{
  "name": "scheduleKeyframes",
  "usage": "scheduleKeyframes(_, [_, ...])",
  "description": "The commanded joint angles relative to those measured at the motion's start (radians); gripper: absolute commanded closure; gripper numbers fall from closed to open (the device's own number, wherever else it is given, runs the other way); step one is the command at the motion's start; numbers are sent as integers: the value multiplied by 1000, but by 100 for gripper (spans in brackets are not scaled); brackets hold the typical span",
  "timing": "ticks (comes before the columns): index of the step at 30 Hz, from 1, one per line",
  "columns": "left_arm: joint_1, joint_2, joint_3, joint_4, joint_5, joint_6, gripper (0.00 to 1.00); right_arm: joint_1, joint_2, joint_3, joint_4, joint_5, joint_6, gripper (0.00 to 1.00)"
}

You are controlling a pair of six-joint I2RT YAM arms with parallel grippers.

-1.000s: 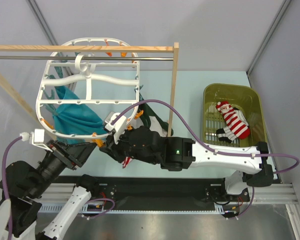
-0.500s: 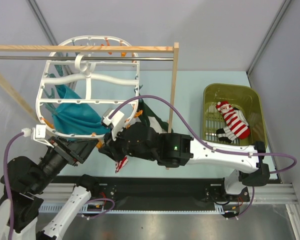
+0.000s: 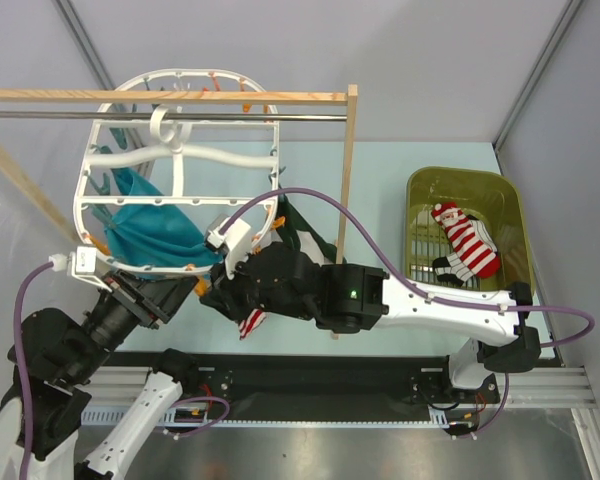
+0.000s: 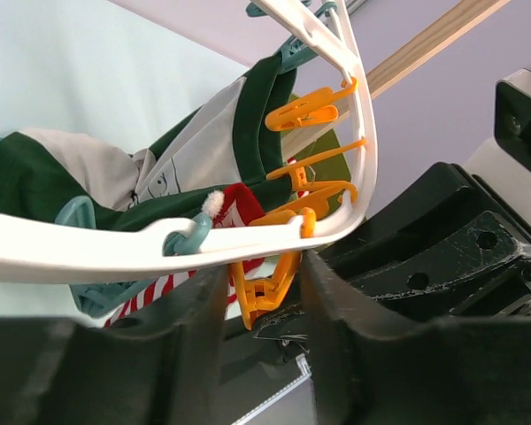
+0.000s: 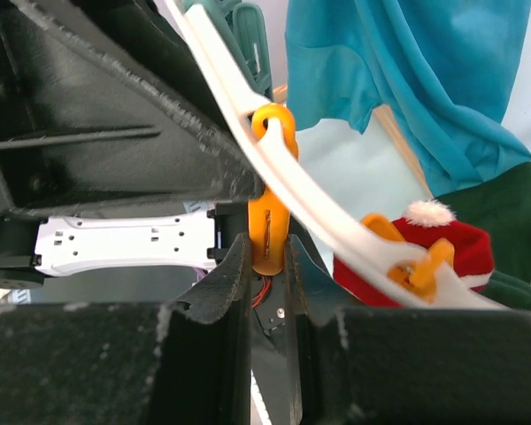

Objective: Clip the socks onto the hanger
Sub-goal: Open the clamp at the hanger.

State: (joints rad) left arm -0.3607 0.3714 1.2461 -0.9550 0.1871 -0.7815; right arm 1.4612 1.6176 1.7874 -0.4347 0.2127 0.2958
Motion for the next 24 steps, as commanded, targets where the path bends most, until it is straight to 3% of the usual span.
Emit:
scheduleKeyframes(1, [-4,8,-1,41,38,-22,54,4,-21,55,56,-24,6,100])
scheduleKeyframes(2, [-4,8,0,41,35,-22,48,5,-19,55,56,-27,8,100])
scheduleKeyframes(15, [-4,20,-10,56,37,-22,48,5,1,89,59,-58,11,100])
scheduleKeyframes(20, [-4,32,-10,76,37,-24,58,5,1,87,48,-68,12,100])
scheduleKeyframes(23, [-4,41,-7,78,35,-24,74,4,-5,78,44,-81,9,100])
scheduleKeyframes(24, [-4,46,-5,75,37,-22,81,1,-7,76,34,-82,19,90])
